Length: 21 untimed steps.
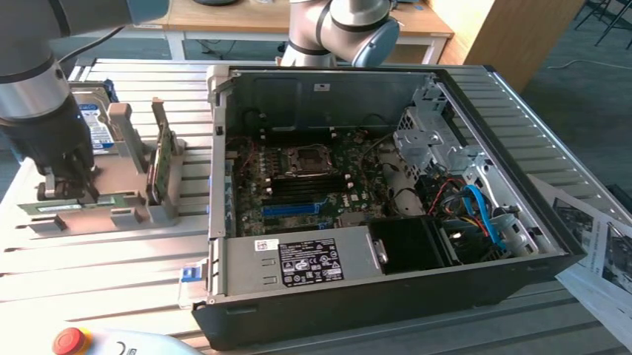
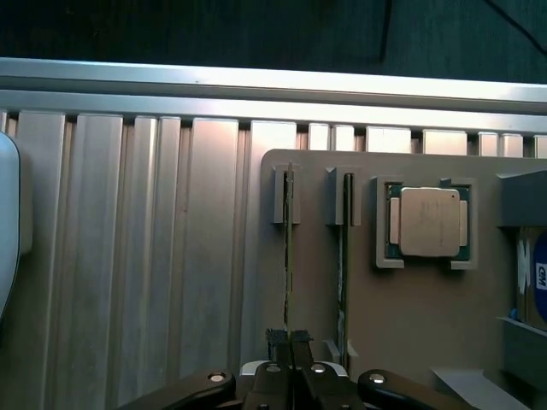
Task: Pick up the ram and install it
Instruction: 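Pick up the ram and move it above insertion slot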
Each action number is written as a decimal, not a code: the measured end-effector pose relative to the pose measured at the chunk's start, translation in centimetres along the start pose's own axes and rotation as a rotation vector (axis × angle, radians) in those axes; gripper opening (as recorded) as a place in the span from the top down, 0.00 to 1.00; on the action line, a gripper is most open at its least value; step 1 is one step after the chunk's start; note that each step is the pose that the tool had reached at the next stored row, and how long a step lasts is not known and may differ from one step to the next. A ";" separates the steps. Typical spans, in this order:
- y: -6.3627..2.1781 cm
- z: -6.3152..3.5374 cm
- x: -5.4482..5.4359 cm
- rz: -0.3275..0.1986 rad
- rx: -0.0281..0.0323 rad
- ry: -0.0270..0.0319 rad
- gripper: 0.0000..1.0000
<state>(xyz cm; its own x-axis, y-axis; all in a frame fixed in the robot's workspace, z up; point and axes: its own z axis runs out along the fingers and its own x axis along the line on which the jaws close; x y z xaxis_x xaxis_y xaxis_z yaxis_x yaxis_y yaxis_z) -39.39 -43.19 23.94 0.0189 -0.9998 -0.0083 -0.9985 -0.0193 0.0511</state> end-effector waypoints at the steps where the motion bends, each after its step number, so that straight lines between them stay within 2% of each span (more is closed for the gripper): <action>1: 0.01 -0.18 0.0 0.000 -0.0001 0.0003 0.88; 13: 0.10 -2.45 0.0 0.001 -0.0001 0.0030 0.88; 21: 0.17 -4.09 0.0 0.002 -0.0002 0.0069 0.88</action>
<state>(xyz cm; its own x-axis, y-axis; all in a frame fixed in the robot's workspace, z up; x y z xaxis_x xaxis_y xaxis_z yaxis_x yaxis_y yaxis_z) -39.35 -43.19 28.03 0.0176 -0.9998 -0.0013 -0.9985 -0.0177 0.0513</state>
